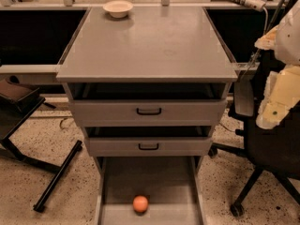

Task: Pick orange from bottom drawer and place on counter

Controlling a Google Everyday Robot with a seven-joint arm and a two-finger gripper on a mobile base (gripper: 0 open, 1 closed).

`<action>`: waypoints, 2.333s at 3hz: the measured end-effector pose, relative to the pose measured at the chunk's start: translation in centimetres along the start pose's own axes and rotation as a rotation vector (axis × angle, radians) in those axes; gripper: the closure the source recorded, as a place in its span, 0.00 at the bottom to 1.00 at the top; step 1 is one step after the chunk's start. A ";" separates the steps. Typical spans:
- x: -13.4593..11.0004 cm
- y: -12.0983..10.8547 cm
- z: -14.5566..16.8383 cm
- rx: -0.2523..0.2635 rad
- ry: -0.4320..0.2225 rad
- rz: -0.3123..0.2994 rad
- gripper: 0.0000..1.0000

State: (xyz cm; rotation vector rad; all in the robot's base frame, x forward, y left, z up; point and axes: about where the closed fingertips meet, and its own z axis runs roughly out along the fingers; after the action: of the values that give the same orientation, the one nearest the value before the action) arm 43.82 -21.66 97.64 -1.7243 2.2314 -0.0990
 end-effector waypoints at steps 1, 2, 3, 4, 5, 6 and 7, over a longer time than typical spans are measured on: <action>0.0 0.0 0.0 0.000 0.000 0.000 0.00; -0.5 -0.1 1.8 0.007 -0.037 0.019 0.00; -0.8 1.5 8.0 -0.027 -0.101 0.040 0.00; -1.2 4.6 18.0 -0.131 -0.156 0.103 0.00; -2.4 7.3 27.5 -0.210 -0.197 0.174 0.00; -2.9 5.9 28.5 -0.156 -0.232 0.192 0.00; -3.1 6.1 29.0 -0.154 -0.242 0.203 0.00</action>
Offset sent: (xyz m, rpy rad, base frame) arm 0.0243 0.0200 -0.0538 0.1224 -0.0266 -0.0319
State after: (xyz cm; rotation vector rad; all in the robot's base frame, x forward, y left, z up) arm 47.30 -13.05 69.28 -1.4795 2.2632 0.3184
